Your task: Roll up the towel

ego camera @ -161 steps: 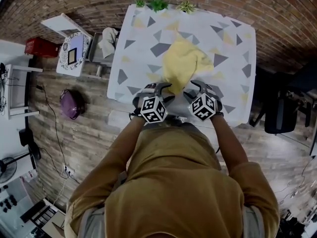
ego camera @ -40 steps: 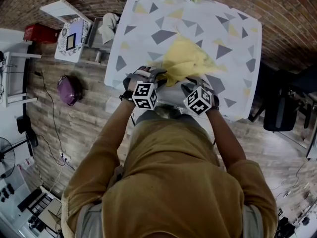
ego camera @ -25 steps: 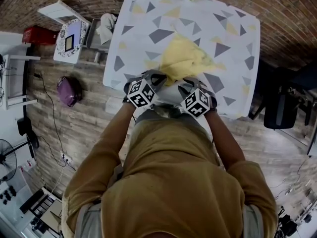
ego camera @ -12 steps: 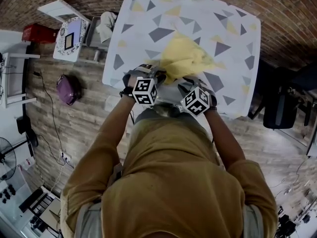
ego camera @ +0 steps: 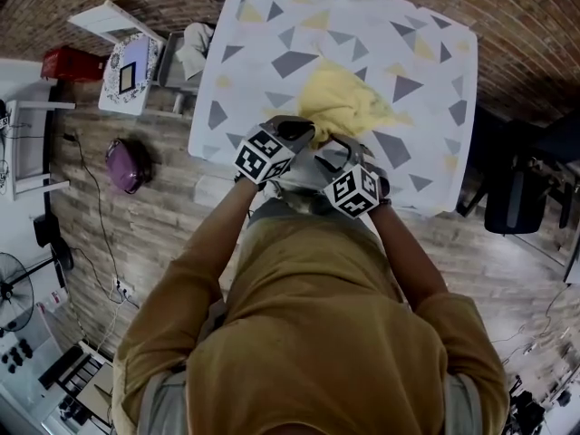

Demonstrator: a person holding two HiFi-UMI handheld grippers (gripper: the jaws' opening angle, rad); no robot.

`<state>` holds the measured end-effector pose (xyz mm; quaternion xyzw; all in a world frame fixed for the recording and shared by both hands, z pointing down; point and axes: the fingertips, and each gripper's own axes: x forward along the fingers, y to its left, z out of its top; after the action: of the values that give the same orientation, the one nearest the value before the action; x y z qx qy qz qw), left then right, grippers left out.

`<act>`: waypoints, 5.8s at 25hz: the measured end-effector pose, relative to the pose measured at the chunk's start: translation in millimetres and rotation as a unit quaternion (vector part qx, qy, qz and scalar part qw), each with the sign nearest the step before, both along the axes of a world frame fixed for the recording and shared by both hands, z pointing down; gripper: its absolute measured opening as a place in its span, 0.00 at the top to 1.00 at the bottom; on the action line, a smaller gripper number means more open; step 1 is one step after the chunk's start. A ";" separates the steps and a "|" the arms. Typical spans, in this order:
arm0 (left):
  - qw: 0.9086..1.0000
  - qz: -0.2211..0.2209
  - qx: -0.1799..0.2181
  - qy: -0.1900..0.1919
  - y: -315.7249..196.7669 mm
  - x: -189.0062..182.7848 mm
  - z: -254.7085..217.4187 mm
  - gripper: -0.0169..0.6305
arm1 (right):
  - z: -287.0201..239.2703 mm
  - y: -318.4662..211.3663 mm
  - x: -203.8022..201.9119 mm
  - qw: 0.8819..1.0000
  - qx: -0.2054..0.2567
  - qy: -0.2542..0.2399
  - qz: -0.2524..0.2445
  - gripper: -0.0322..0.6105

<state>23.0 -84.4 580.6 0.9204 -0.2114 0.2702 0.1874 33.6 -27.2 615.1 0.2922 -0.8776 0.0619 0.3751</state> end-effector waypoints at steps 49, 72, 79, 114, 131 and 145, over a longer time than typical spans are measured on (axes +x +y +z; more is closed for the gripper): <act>0.956 0.283 -0.078 -0.019 79.4 -11.7 -2.4 0.84 | -53.4 31.2 43.9 0.944 -0.290 -0.003 -0.158 0.91; 0.973 0.174 -0.126 -0.089 62.0 -37.1 48.9 0.84 | 9.6 -31.6 19.7 0.950 -0.252 0.085 -0.165 0.90; 0.974 0.157 -0.069 -0.149 67.6 -34.5 55.7 0.84 | 20.3 -39.4 24.0 0.983 -0.154 0.071 -0.069 0.83; 0.986 0.144 -0.032 -0.082 69.4 -75.7 43.7 0.82 | 3.2 3.3 5.4 0.947 -0.127 -0.036 0.293 0.90; 0.915 0.336 0.097 -0.201 86.6 -76.4 62.6 0.59 | -23.8 48.2 7.3 0.968 -0.225 0.072 0.090 0.91; 0.956 0.241 0.083 -0.143 90.8 -73.9 37.1 0.54 | 19.0 33.8 35.3 0.966 -0.198 0.121 0.118 0.82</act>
<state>-50.9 6.4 617.7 0.9079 -0.0294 0.4180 0.0070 68.9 6.6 634.1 0.3194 -0.7553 0.2424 0.5184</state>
